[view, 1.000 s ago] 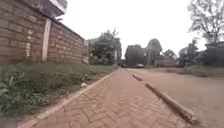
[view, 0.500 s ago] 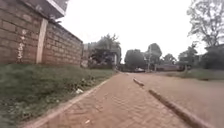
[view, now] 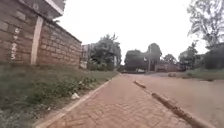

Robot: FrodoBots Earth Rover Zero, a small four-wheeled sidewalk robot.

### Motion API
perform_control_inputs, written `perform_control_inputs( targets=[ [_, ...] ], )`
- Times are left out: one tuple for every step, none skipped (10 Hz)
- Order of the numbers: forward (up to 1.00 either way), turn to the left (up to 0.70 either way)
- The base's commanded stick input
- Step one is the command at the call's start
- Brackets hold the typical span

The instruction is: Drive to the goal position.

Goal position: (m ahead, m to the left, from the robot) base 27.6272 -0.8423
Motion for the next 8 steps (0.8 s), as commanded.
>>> perform_control_inputs(
  targets=[
    [0.7,0.0],
    [0.7,0.0],
    [0.7,0.0],
    [0.7,0.0],
    [0.7,0.0],
    [0.7,0.0],
    [0.7,0.0],
    [0.7,-0.11]
  ],
)
